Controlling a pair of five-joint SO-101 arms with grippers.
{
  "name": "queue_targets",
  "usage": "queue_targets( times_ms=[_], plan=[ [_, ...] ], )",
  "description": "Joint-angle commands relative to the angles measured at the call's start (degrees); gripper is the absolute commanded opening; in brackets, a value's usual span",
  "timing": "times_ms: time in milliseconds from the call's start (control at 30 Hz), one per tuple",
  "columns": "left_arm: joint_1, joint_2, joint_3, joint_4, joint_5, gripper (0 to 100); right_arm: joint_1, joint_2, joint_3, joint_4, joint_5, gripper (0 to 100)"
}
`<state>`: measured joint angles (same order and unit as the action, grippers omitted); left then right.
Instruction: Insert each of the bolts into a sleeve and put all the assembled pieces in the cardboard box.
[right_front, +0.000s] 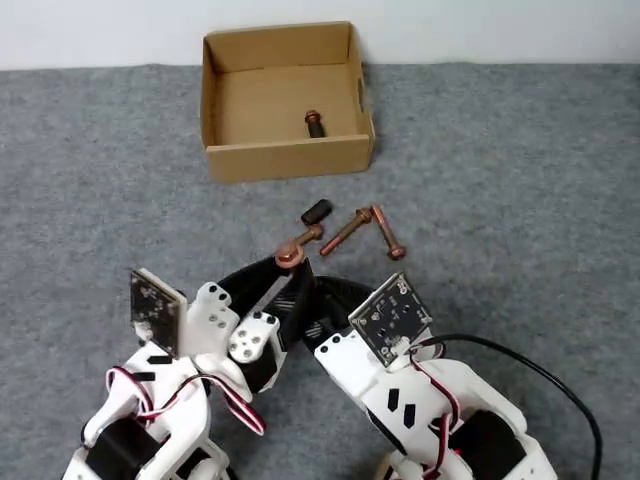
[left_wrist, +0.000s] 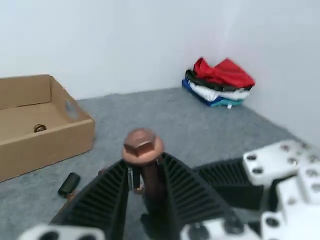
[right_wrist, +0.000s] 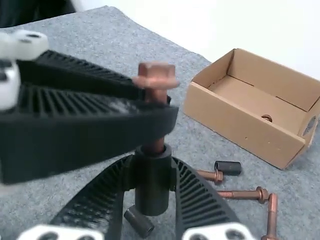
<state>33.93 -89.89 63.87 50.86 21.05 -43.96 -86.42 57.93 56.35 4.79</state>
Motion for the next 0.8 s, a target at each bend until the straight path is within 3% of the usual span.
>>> queue_targets(
  times_ms=[0,167,500,633,733,767],
  plan=[
    [0.00,0.35,0.04,3.34,-2.81,4,-0.13,-0.22,-2.55,-1.45,0.62,0.8],
    [0.00,0.35,-0.48,9.32,-2.81,23,-0.13,-0.22,-2.46,-1.45,0.62,0.8],
    [-1.14,0.35,-8.84,11.43,-2.73,24,0.04,-0.22,-2.11,-1.01,0.53,0.8],
    [-6.77,-0.09,-8.84,10.99,-2.81,15,2.68,-0.13,-2.11,-0.92,0.26,0.8],
    [-12.04,-0.09,-8.66,10.99,-2.81,0,9.10,1.45,-2.37,-0.84,-1.93,0.8],
    [-14.33,-0.09,-7.96,11.08,-2.81,0,11.91,2.59,-2.64,-0.75,-4.13,0.8]
  ],
)
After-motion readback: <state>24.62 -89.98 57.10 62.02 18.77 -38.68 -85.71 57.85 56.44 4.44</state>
